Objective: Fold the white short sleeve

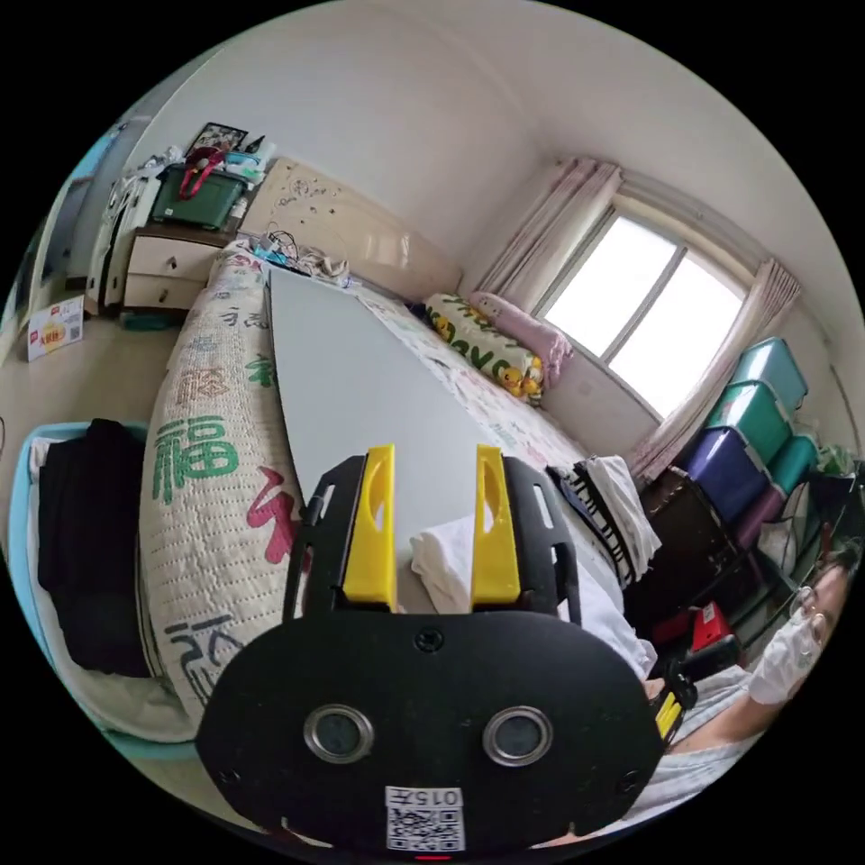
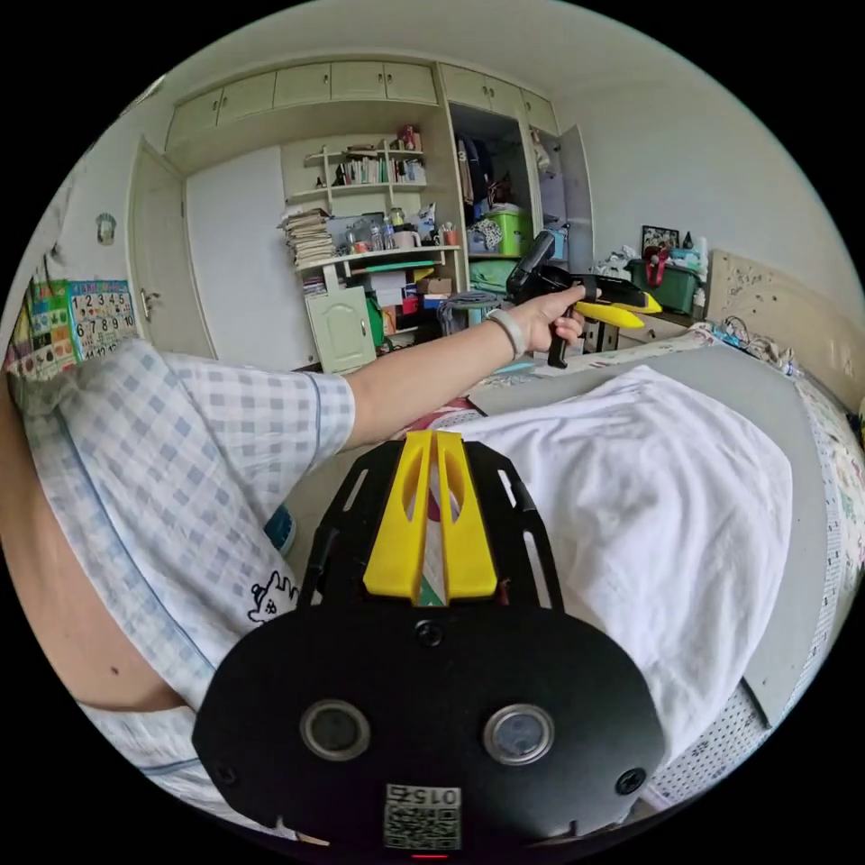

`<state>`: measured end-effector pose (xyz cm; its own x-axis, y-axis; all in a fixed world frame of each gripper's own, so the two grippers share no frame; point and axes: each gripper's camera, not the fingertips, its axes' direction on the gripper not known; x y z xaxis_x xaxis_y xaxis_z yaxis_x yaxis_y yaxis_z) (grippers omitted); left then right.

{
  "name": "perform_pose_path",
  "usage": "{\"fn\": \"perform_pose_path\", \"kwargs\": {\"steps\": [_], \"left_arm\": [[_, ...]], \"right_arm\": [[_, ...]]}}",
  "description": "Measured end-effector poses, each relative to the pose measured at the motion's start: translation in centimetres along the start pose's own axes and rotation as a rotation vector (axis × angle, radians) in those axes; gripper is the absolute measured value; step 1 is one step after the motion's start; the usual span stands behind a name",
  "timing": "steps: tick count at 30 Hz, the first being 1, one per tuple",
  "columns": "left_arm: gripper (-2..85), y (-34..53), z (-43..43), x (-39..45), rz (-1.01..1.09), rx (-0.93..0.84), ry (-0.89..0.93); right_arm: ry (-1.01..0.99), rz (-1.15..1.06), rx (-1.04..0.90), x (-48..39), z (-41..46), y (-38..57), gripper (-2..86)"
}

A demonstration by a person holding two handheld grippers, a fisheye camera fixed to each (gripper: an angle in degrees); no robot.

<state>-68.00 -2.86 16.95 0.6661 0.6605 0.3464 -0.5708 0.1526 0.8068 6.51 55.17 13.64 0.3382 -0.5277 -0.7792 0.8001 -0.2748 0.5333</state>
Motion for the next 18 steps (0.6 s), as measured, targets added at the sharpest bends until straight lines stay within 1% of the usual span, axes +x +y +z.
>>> {"fn": "perform_pose_path", "kwargs": {"steps": [1, 4, 6, 8, 9, 11, 14, 18], "left_arm": [[11.0, 0.7, -0.6, 0.3, 0.005, -0.040, 0.009], [10.9, 3.3, -0.7, 3.8, 0.064, -0.046, -0.092], [10.6, 4.8, 2.1, 5.9, 0.102, -0.140, -0.137], [9.3, 6.6, 7.5, 7.8, 0.135, -0.306, -0.135], [8.8, 7.2, 8.6, 8.3, 0.146, -0.335, -0.147], [4.8, 9.5, 12.5, 10.8, 0.213, -0.421, -0.206], [2.2, 11.7, 14.5, 14.1, 0.282, -0.437, -0.270], [0.5, 14.3, 15.2, 16.5, 0.306, -0.409, -0.282]], "right_arm": [[0.020, -0.024, -0.006, -0.6, 0.0, -0.3, 0.1], [0.029, -0.035, -0.019, -1.3, -0.2, -1.4, 0.1], [0.018, -0.028, -0.014, -1.5, -0.5, -1.9, 0.1], [0.000, -0.004, -0.012, -1.4, -0.9, -2.5, 0.1], [-0.005, 0.002, -0.010, -1.4, -1.1, -2.7, 0.1], [-0.020, 0.022, -0.016, -1.5, -1.7, -3.3, 0.1], [-0.007, 0.014, -0.020, -2.1, -2.5, -4.2, 0.1], [0.011, 0.005, -0.019, -2.9, -3.5, -5.3, 0.0]]}}
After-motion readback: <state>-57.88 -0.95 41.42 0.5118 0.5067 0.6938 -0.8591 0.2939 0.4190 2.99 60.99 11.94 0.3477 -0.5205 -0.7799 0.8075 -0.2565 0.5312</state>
